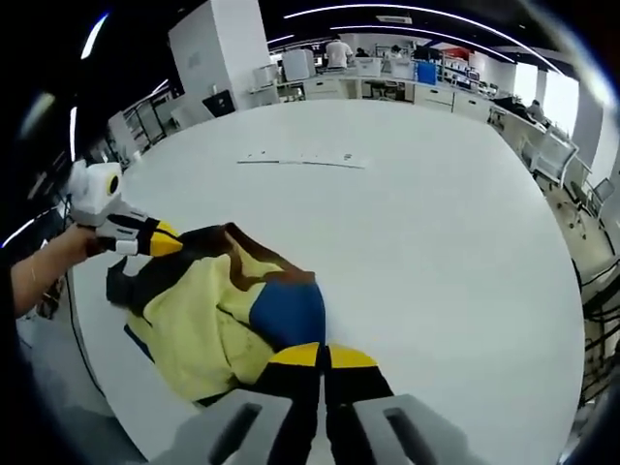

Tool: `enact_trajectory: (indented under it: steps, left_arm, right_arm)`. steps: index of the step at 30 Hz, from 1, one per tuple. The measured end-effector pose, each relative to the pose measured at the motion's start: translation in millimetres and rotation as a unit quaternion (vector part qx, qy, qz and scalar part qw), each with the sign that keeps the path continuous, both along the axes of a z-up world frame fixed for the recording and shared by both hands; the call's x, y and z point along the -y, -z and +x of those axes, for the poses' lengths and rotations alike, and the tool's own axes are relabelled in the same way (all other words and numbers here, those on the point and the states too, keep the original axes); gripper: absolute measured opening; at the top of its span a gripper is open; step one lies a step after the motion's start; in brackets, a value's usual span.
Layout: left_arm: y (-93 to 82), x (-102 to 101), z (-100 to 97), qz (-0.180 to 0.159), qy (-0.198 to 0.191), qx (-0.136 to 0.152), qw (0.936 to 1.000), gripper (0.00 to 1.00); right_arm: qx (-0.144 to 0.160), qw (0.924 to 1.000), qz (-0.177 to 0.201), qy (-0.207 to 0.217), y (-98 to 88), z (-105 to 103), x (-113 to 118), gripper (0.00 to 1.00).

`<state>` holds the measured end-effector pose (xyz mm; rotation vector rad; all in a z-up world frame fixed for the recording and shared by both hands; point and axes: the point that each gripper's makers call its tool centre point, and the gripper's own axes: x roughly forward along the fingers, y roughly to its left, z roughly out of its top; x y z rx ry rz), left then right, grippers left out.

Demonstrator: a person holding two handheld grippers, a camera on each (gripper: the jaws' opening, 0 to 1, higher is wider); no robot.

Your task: Fold the garment on the visible template until the final outline fits inside the template.

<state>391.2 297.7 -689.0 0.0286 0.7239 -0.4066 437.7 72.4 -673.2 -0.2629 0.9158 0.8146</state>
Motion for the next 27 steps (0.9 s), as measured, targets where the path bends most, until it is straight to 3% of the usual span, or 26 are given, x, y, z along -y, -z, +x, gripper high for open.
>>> enact_trajectory:
  steps: [10,16,20,27]
  left_arm:
    - [-33.9,-8,-6.1,0.026,0.015,0.038,0.9988,0.00]
    - [-71.7,-21,2.9,0.022,-0.002,0.081,0.9965,0.00]
    - [-91.4,-36,8.0,0.040,-0.005,0.098,0.9943,0.00]
    - [-102.2,-59,15.2,0.042,-0.022,0.100,0.9939,0.00]
  right_arm:
    - [0.038,0.9990,0.022,0.004,-21.8,13,-6,0.00]
    - [0.070,0.9969,0.036,0.003,-40.5,23,-15,0.00]
    - [0.088,0.9954,0.036,0.005,-51.7,31,-20,0.00]
    - [0.099,0.9931,0.062,-0.003,-66.1,41,-41,0.00]
